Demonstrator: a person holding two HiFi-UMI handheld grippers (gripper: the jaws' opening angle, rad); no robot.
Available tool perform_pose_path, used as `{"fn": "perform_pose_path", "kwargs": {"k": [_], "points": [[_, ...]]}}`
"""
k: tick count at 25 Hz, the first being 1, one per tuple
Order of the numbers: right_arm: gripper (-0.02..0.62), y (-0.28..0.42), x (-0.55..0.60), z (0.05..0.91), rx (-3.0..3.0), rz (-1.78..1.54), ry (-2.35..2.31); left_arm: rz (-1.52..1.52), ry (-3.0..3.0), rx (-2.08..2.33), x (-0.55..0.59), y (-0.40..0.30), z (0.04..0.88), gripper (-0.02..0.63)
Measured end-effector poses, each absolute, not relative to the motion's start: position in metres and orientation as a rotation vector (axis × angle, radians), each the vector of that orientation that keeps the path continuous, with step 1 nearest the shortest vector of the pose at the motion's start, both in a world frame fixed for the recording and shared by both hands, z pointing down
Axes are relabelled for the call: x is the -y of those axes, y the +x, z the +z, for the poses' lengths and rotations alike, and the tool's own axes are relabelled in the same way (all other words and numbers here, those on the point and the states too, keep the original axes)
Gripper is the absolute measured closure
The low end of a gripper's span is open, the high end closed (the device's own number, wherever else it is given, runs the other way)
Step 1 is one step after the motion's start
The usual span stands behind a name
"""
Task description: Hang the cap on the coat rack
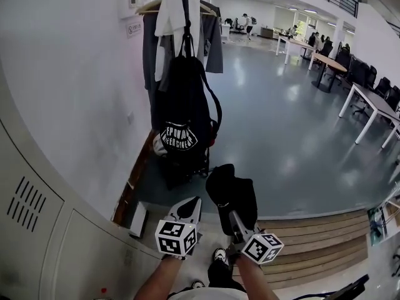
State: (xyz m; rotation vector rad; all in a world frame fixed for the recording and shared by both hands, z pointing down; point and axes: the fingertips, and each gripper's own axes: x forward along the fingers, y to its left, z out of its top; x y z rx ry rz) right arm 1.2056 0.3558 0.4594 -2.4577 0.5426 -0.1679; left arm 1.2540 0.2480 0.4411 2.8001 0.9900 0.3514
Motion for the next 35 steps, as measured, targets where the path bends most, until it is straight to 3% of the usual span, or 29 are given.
{"fn": "perform_pose_path", "kwargs": {"k": [11,35], "points": [[0.561,1.287,-0.388,0.436,-0.608,-0.119,-2.462,0.309,2.825,-0.958,-0.281,1.332,0.421,0.602],[0.561,1.477,-0.466,0.303,-0.874,0.188,-2.485,0.059,2.917,-0.897,-0.353,1.504,0.297,0.602]]}}
